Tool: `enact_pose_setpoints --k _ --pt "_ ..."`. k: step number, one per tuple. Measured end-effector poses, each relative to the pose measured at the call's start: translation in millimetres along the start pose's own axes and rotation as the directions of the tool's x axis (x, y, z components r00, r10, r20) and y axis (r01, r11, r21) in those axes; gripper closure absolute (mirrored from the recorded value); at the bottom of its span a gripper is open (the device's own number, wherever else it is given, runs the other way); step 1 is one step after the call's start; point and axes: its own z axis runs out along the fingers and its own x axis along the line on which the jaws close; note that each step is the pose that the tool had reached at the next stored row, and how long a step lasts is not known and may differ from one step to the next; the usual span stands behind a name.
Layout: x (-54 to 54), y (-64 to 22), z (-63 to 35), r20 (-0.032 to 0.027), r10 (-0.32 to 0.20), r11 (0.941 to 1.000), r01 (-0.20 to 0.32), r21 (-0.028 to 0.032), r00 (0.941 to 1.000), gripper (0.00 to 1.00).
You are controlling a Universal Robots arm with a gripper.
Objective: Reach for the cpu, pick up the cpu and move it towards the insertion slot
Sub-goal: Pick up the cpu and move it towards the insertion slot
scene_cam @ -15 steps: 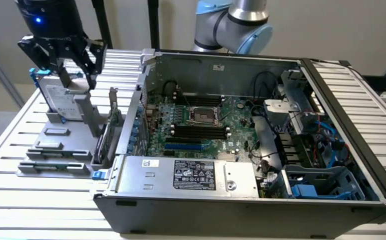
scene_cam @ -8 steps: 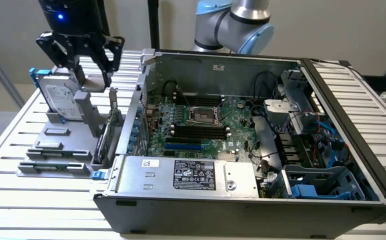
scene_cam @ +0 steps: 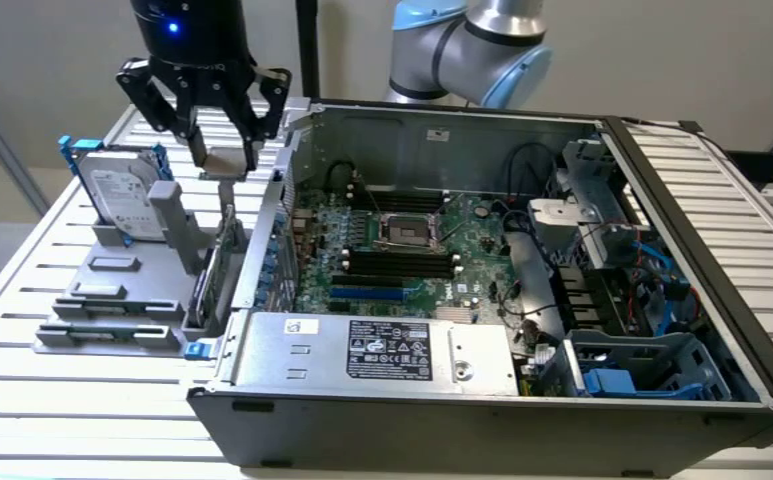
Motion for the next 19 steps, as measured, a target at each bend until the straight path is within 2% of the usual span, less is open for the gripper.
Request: enact_pose_setpoints --k 19 --pt "-86.2 0.5 -1.6 -0.0001 0.000 1.0000 0.000 -0.0044 1.0000 0.46"
